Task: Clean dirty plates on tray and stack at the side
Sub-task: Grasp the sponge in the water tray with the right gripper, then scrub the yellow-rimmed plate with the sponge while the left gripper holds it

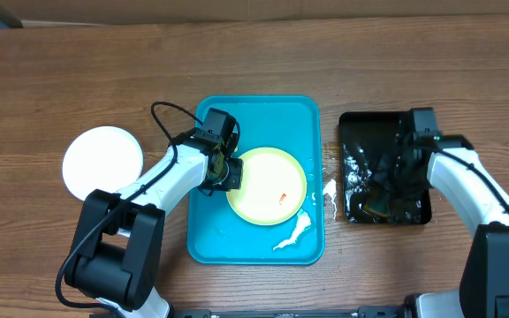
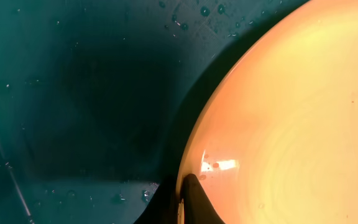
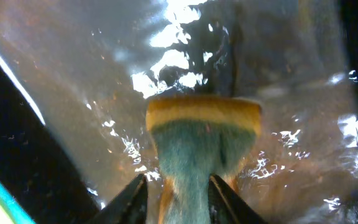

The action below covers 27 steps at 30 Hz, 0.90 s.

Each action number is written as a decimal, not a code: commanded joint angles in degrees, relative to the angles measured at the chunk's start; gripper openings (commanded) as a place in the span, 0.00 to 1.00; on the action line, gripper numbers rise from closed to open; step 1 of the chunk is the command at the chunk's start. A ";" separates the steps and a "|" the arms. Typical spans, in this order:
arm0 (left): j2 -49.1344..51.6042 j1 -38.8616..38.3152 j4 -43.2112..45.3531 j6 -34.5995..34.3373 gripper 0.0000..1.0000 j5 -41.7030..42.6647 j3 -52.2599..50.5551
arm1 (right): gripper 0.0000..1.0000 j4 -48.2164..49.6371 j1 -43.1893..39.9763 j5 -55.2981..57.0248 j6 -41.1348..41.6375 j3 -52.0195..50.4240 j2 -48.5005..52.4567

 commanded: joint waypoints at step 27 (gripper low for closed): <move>0.74 0.00 0.02 -4.66 0.04 2.10 -0.61 | 0.04 -11.17 4.00 -16.81 -7.80 11.89 -2.73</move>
